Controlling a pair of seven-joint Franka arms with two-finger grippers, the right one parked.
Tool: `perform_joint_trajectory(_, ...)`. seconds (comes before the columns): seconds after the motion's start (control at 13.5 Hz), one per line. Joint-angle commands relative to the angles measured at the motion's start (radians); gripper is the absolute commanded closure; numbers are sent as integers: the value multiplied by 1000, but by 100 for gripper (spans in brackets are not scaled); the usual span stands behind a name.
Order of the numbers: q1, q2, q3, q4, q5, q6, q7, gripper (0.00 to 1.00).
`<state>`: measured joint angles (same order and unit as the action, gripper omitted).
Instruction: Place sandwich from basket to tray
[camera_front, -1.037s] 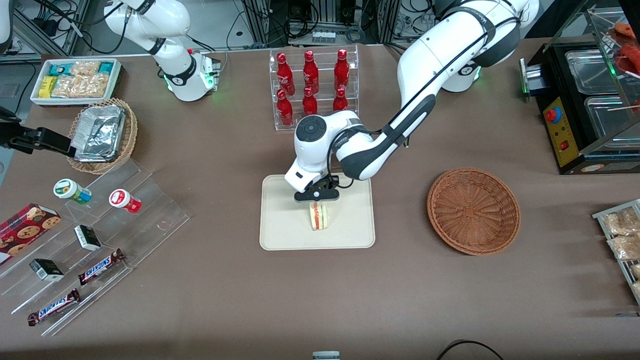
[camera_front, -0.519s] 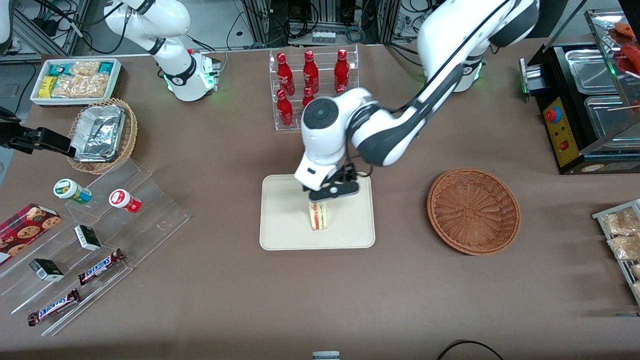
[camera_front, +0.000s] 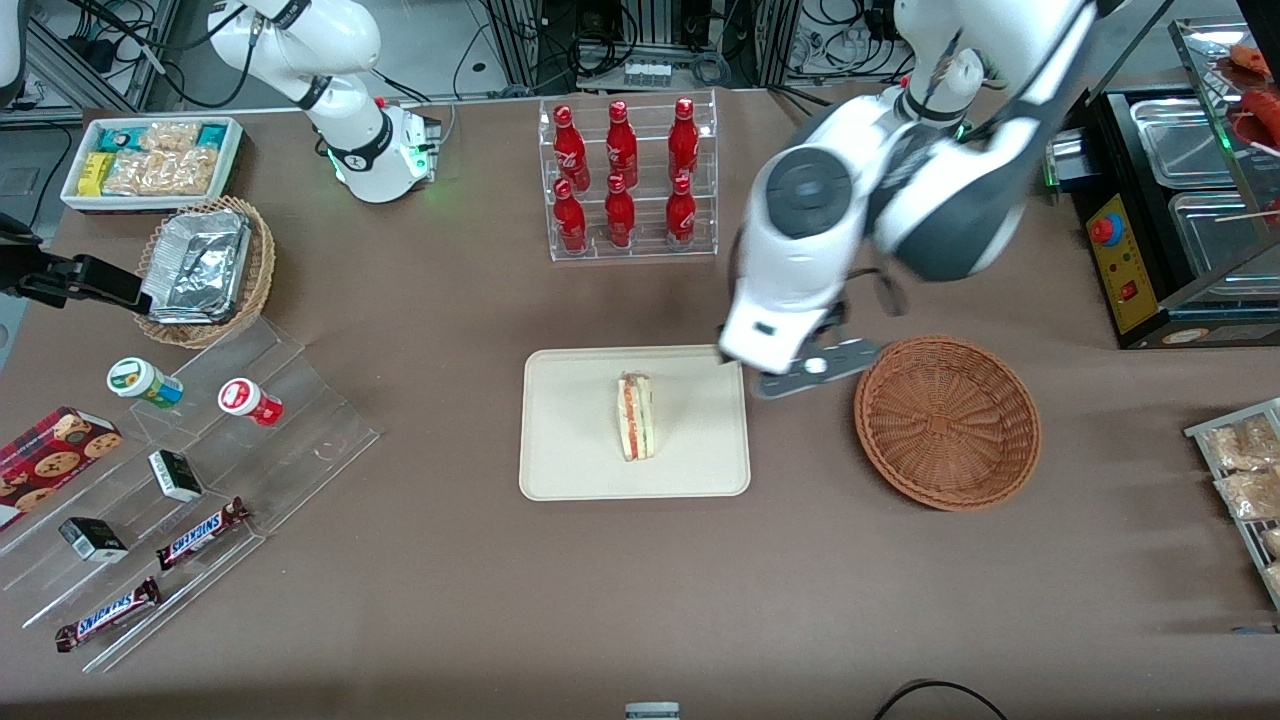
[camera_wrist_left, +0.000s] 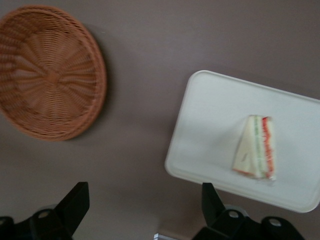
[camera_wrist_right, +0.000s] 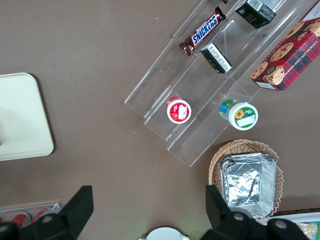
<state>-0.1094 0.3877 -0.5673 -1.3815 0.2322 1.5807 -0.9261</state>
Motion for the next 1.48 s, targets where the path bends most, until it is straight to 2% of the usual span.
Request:
perform_joint_trajectory(0.0, 81, -81, -3, -59, -42, -48, 140, 1)
perform_joint_trajectory(0.3, 219, -156, -2, -96, -100, -94, 367, 1)
perform_joint_trajectory(0.44, 246, -179, 13, -102, -108, -120, 464, 1)
perform_joint_trajectory(0.74, 229, -223, 139, -103, -139, -133, 594, 1)
perform_joint_trajectory(0.89, 227, -246, 217, -100, -187, -149, 689, 1)
perform_joint_trajectory(1.11, 168, -295, 372, -140, -194, -154, 841, 1)
perform_joint_trajectory(1.41, 157, -363, 475, -205, -203, -143, 984, 1)
